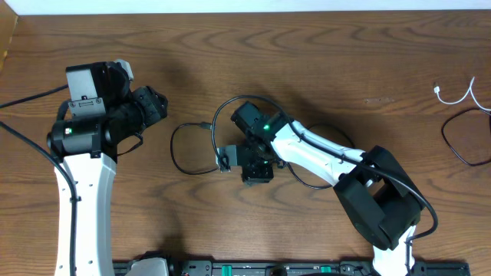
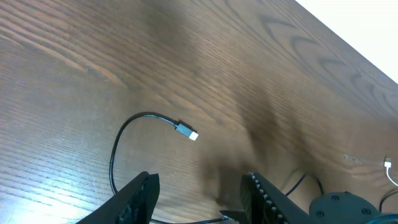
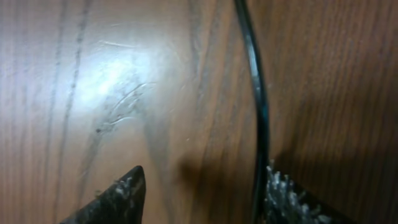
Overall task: Untangle cables
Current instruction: 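Reach the right gripper to the black cable loop and grasp it, then carry the black cable with the right gripper to the table's right edge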
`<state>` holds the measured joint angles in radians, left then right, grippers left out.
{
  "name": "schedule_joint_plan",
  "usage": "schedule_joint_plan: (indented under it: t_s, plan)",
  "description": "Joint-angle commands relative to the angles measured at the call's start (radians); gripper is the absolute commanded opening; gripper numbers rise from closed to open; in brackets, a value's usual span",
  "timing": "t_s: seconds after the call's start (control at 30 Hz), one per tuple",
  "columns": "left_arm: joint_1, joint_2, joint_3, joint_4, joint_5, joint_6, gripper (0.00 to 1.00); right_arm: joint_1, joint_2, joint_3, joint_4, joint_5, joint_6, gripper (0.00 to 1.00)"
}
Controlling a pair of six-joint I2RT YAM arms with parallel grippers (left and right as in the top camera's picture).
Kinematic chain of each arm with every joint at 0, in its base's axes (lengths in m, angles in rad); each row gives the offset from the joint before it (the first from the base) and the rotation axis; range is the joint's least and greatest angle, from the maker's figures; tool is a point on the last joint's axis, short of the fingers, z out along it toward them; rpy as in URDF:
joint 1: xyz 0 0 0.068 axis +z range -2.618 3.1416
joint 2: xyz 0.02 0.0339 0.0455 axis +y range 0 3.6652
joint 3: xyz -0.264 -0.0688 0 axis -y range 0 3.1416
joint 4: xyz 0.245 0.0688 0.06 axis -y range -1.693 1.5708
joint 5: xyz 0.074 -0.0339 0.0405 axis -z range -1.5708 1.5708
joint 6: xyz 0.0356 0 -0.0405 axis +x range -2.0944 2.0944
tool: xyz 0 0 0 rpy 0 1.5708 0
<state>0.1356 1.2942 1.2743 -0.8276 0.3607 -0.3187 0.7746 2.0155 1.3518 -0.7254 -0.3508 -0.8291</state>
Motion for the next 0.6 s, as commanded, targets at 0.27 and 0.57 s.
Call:
schedule_joint_plan:
  t_s: [0.27,0.57]
  plan:
    - [0.005,-0.006,0.021,-0.002,0.005,-0.008,0.47,0.001,-0.010,0.001,0.162,0.223,0.277,0.01]
    - [0.005,-0.006,0.021,-0.002,0.005,-0.008,0.47,-0.068,-0.167,0.192,0.161,0.754,0.674,0.01]
